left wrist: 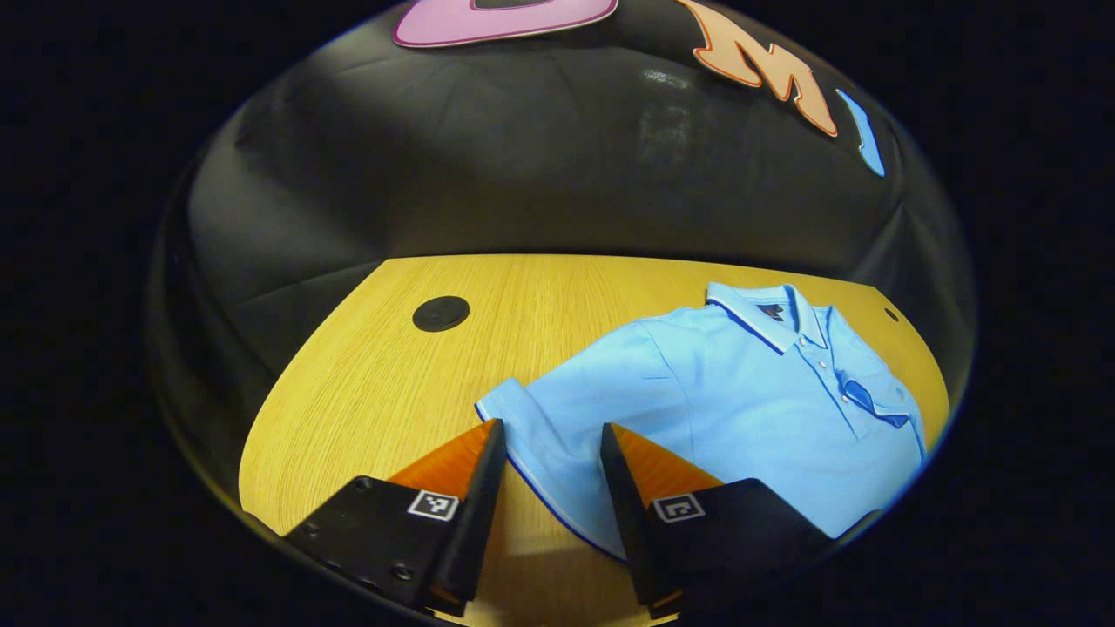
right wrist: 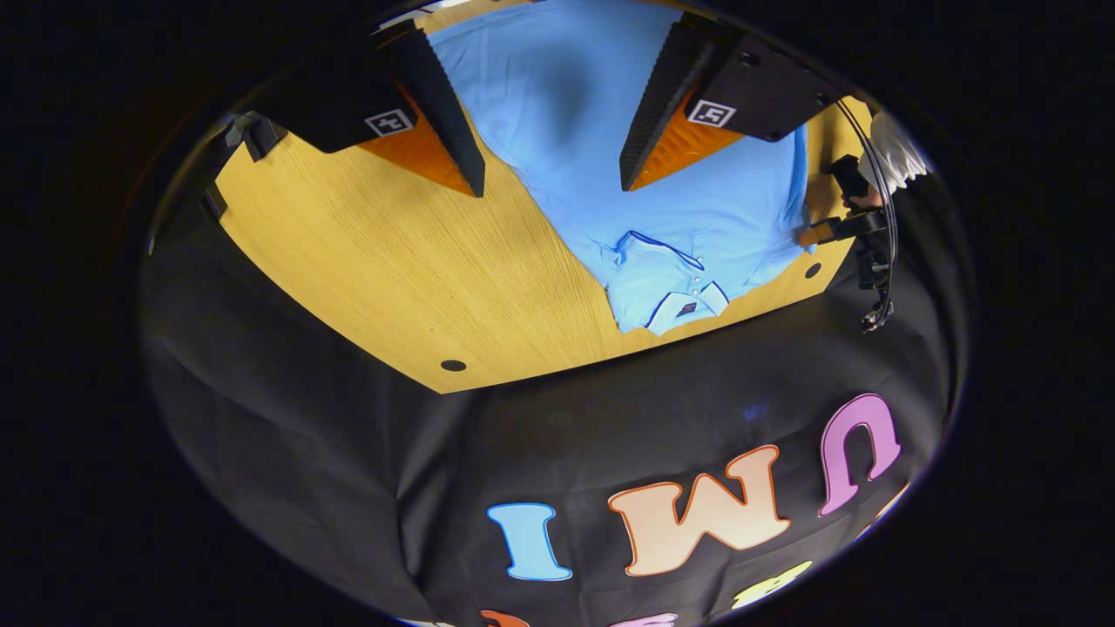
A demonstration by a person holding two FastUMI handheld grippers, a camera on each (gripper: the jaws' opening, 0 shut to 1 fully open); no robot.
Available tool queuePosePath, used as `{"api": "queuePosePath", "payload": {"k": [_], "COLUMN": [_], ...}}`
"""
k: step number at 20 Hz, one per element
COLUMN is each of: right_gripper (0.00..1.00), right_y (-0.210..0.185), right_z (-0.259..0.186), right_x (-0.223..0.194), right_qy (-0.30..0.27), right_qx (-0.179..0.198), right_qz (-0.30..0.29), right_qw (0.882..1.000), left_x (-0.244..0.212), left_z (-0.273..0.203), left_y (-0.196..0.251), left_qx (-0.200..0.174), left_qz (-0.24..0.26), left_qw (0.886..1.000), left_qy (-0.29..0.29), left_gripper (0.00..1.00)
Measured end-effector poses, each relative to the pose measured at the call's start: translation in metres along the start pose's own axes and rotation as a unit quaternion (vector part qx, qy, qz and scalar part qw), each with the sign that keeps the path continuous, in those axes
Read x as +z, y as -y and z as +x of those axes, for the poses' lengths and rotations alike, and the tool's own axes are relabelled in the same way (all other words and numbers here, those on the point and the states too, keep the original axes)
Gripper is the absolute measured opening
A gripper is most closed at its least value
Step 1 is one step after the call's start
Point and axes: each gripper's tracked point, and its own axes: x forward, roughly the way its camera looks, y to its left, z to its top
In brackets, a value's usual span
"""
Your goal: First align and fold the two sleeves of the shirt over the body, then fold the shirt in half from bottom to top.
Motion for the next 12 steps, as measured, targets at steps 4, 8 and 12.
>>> {"api": "queuePosePath", "payload": {"k": [4, 8, 12], "right_gripper": [0.98, 0.98, 0.98], "right_y": [-0.004, -0.001, 0.001], "right_z": [-0.001, -0.004, -0.008], "right_x": [-0.001, -0.003, -0.006], "right_qy": [0.001, 0.002, 0.003], "right_qx": [0.002, -0.001, -0.004], "right_qz": [-0.006, -0.010, -0.006], "right_qw": [1.000, 1.000, 1.000], "left_x": [0.001, 0.013, 0.052], "left_z": [0.004, 0.003, 0.001], "left_y": [0.017, 0.026, 0.079], "left_qx": [-0.021, -0.006, -0.034], "left_qz": [0.012, 0.048, 0.080], "left_qw": [1.000, 0.999, 0.996], "left_qy": [-0.008, -0.010, 0.027], "left_gripper": [0.18, 0.02, 0.02]}}
